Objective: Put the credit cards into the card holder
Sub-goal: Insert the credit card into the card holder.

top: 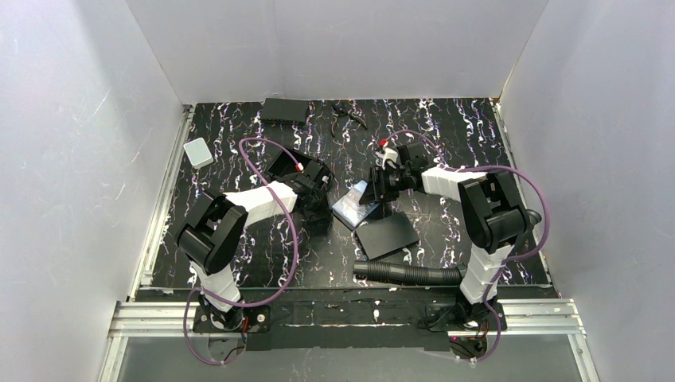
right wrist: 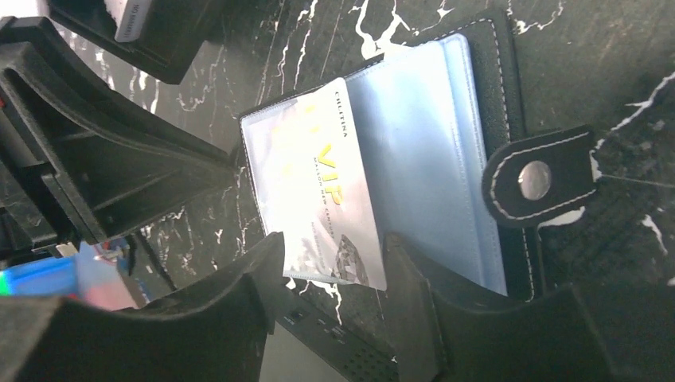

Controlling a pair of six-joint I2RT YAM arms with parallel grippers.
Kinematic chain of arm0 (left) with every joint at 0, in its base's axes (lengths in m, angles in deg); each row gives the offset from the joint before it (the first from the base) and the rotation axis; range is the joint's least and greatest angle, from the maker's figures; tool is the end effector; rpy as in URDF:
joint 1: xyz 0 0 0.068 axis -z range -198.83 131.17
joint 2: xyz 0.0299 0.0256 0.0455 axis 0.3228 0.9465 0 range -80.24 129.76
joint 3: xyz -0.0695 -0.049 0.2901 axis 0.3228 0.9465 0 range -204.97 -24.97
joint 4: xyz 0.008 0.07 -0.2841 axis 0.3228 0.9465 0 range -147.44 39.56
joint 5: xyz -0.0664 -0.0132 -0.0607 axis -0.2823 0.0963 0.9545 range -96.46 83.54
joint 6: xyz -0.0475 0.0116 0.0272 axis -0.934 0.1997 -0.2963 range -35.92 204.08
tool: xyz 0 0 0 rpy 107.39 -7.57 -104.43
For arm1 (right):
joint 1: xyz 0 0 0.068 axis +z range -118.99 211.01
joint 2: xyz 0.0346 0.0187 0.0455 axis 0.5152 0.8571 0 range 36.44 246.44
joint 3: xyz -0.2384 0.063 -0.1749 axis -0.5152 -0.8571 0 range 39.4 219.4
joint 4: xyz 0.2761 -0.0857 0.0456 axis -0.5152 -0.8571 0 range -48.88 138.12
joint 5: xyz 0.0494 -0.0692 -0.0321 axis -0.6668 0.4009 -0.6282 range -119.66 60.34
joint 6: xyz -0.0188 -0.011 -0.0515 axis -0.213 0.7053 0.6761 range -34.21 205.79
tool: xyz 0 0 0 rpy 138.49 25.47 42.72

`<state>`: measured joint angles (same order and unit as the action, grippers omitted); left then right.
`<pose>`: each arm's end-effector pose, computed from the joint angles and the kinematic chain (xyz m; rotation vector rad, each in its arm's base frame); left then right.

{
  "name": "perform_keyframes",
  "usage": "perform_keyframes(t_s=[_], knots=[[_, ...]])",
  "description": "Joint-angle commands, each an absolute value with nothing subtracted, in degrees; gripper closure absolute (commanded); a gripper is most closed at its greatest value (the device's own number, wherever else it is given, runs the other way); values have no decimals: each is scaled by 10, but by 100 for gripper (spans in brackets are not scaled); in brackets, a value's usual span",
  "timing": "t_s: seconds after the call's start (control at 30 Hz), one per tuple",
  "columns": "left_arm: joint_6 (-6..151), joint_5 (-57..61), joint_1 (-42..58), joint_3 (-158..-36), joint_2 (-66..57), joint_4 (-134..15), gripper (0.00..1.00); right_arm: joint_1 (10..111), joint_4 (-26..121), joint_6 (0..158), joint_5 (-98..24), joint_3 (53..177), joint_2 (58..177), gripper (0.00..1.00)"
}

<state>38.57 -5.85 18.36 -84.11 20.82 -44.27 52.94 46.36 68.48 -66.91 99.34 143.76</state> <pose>0.3088 -0.2348 0.1689 -0.1869 2.6292 -0.5580 0.3703 0.1742 0.1514 -0.4089 2.4531 1.0923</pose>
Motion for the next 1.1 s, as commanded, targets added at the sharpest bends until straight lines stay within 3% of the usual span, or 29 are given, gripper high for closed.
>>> perform_keyframes(t_s=[0.0, 0.3, 0.6, 1.07], knots=[[399, -64, 184, -837, 228, -433, 80, 540, 369, 747, -580, 1022, 1404, 40], [405, -12, 188, -840, 220, -453, 77, 546, 348, 764, -549, 1063, 1382, 34], [395, -1, 192, -836, 228, -469, 78, 545, 399, 740, -589, 1099, 1459, 45], [394, -11, 191, -847, 256, -468, 78, 547, 449, 697, -636, 1064, 1472, 51]])
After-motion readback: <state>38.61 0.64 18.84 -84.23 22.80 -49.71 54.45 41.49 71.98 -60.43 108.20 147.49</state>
